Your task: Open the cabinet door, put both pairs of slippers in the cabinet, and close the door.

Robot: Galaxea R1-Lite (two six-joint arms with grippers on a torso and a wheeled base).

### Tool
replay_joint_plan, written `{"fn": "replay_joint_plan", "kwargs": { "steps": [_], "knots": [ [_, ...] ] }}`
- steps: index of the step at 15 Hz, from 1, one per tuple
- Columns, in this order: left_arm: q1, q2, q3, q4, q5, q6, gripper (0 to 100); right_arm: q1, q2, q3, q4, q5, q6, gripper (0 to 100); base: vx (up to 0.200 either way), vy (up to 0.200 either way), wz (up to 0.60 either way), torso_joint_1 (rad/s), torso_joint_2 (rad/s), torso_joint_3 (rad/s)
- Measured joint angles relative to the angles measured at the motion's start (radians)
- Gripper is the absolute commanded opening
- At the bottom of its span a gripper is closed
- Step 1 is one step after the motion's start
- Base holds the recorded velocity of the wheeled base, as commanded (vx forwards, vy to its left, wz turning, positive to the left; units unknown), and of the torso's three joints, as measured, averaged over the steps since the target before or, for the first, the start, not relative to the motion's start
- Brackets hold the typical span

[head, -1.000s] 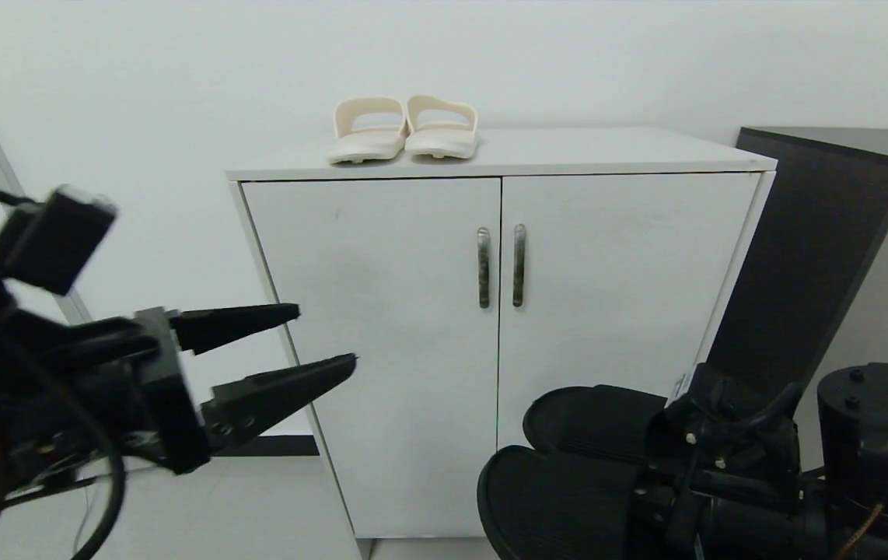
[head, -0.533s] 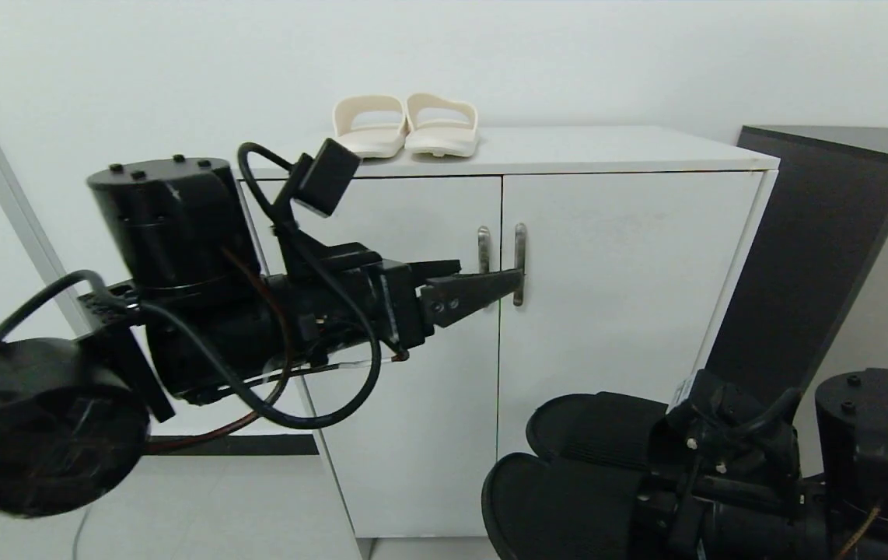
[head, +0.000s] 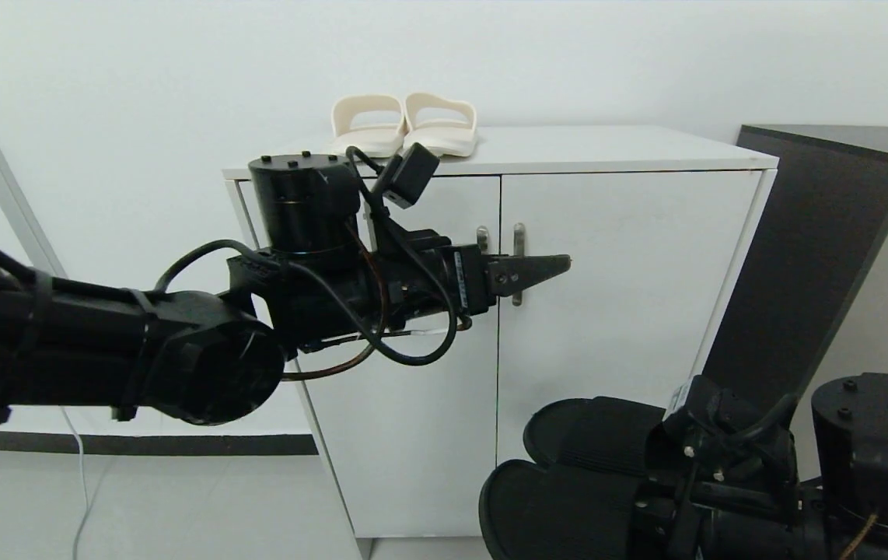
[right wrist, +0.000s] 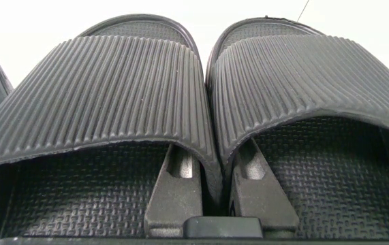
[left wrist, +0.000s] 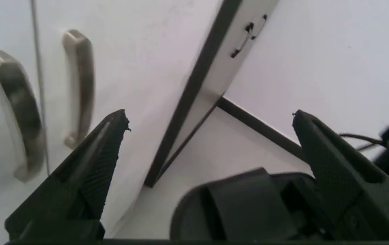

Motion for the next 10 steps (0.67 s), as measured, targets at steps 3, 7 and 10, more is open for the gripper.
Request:
{"fn": "replay_joint_plan", "kwargs": {
  "steps": [3, 7, 10],
  "knots": [
    [0.001, 0.063, -0.086, 0.050, 0.041, 0.000, 100, -0.001, 0.000, 0.000, 0.000, 0.000, 0.000, 0, 0.000, 0.000, 0.00, 0.000, 0.00, 0.000],
    [0.001, 0.106, -0.157, 0.104, 0.106, 0.000, 100, -0.003, 0.001, 0.000, 0.000, 0.000, 0.000, 0, 0.000, 0.000, 0.00, 0.000, 0.00, 0.000],
    [0.001, 0.125, -0.185, 0.109, 0.122, 0.000, 100, -0.003, 0.002, 0.000, 0.000, -0.002, -0.001, 0, 0.000, 0.000, 0.00, 0.000, 0.00, 0.000]
  ]
}}
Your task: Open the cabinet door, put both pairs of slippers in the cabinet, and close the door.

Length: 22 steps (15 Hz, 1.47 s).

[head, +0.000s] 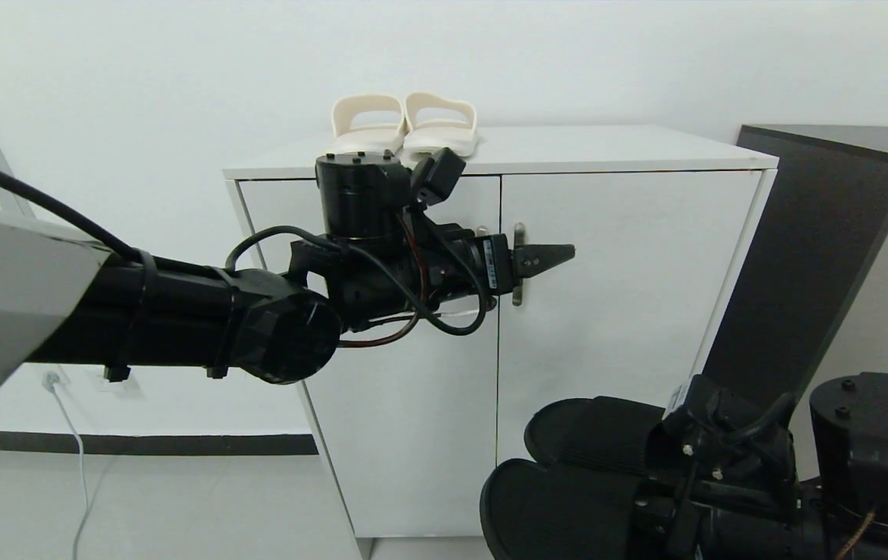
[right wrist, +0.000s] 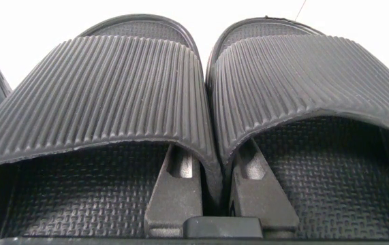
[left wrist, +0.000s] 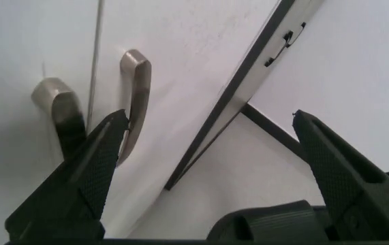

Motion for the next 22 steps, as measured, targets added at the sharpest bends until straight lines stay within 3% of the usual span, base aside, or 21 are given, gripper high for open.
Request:
{"fn": "replay_joint_plan", "kwargs": {
  "steps": [5, 6, 12, 16, 22],
  "knots": [
    [-0.002, 0.057, -0.063, 0.000, 0.003, 0.000, 100, 0.000, 0.000, 0.000, 0.000, -0.001, 0.000, 0, 0.000, 0.000, 0.00, 0.000, 0.00, 0.000],
    [-0.003, 0.067, -0.071, 0.000, 0.004, 0.000, 0, 0.000, 0.001, 0.000, 0.000, 0.000, 0.000, 0, 0.000, 0.000, 0.00, 0.000, 0.00, 0.000],
    [-0.001, 0.080, -0.054, -0.001, 0.007, 0.002, 0, 0.000, 0.003, 0.007, 0.000, 0.003, -0.004, 0, 0.000, 0.000, 0.00, 0.000, 0.00, 0.000],
    [-0.004, 0.013, 0.051, -0.011, 0.004, 0.001, 0, 0.002, -0.010, 0.029, 0.000, 0.060, -0.011, 0, 0.000, 0.000, 0.00, 0.000, 0.00, 0.000],
    [-0.004, -0.138, 0.235, -0.057, 0.004, 0.001, 0, 0.003, -0.016, 0.034, 0.000, 0.056, -0.023, 0, 0.000, 0.000, 0.00, 0.000, 0.00, 0.000]
  ]
}}
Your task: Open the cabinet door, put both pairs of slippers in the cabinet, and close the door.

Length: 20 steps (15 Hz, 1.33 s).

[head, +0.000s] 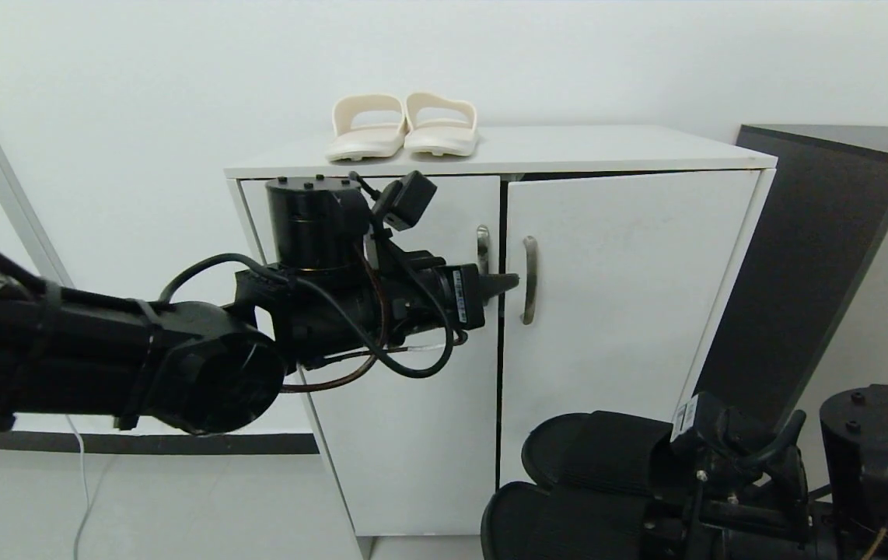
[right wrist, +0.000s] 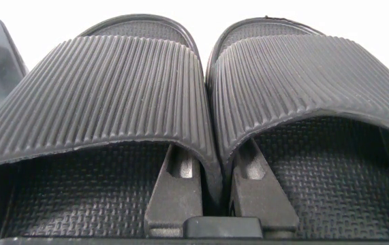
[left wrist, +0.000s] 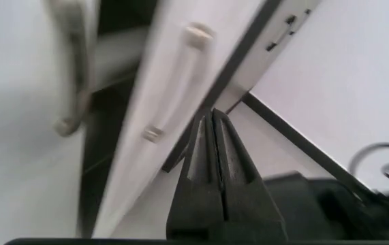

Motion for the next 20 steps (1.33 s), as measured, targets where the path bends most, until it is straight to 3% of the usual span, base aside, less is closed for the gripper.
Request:
{"fn": "replay_joint_plan", "kwargs": {
  "steps": [6, 11, 15, 20],
  "knots": [
    [0.061, -0.023, 0.000, -0.007, -0.005, -0.001, 0, 0.001, 0.001, -0.002, 0.001, -0.002, -0.002, 0, 0.000, 0.000, 0.00, 0.000, 0.00, 0.000],
    [0.074, 0.059, -0.116, -0.005, 0.004, -0.007, 0, 0.000, 0.002, -0.001, 0.002, -0.002, -0.002, 0, 0.000, 0.000, 0.00, 0.000, 0.00, 0.000],
    [0.073, 0.135, -0.224, 0.003, 0.038, -0.033, 0, 0.001, 0.003, 0.000, 0.002, -0.003, -0.002, 0, 0.000, 0.000, 0.00, 0.000, 0.00, 0.000],
    [0.071, 0.194, -0.281, 0.004, 0.037, -0.035, 0, 0.005, 0.003, 0.000, 0.003, -0.004, -0.002, 0, 0.000, 0.000, 0.00, 0.000, 0.00, 0.000]
  ]
}}
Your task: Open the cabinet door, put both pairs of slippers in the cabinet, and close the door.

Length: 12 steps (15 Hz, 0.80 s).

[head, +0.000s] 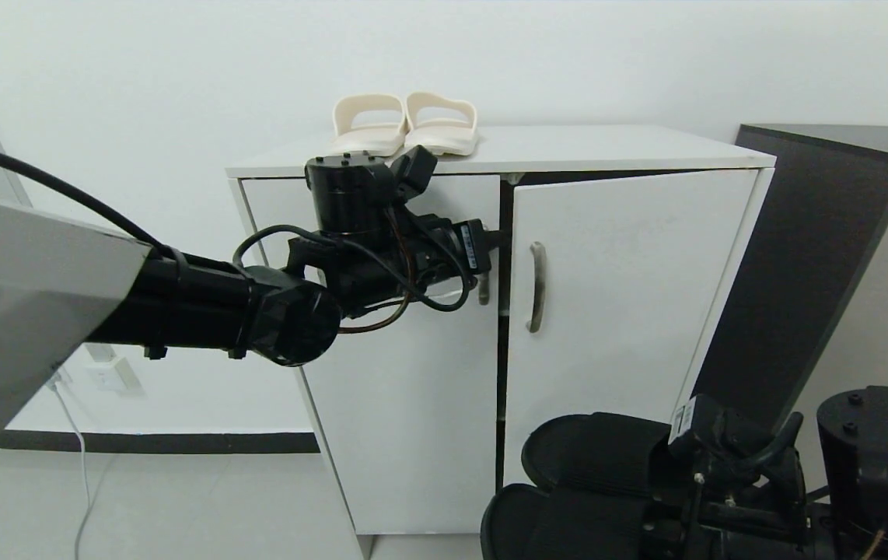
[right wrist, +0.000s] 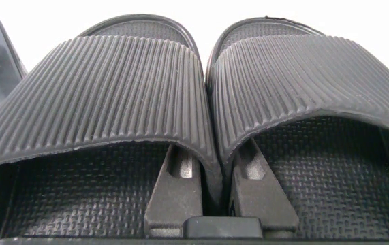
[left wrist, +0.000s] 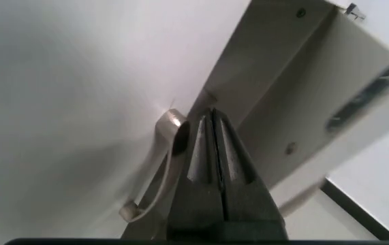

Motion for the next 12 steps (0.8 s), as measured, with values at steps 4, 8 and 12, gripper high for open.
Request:
{"fn": "replay_joint_plan", "kwargs": {
  "steps": [4, 8, 12],
  "knots": [
    [-0.003, 0.015, -0.001, 0.000, 0.001, 0.000, 0, 0.001, 0.006, 0.000, 0.000, -0.001, 0.000, 0, -0.200, 0.000, 0.00, 0.007, 0.00, 0.001],
    [-0.038, 0.016, 0.005, -0.004, 0.003, 0.001, 0, 0.013, 0.008, 0.002, 0.000, 0.000, 0.000, 0, -0.200, 0.000, 0.00, -0.001, 0.00, 0.002],
    [-0.178, 0.016, -0.005, -0.004, 0.018, 0.008, 0, 0.040, 0.004, 0.011, 0.000, 0.000, 0.000, 0, -0.200, 0.000, 0.00, 0.001, 0.00, 0.005]
  ]
}}
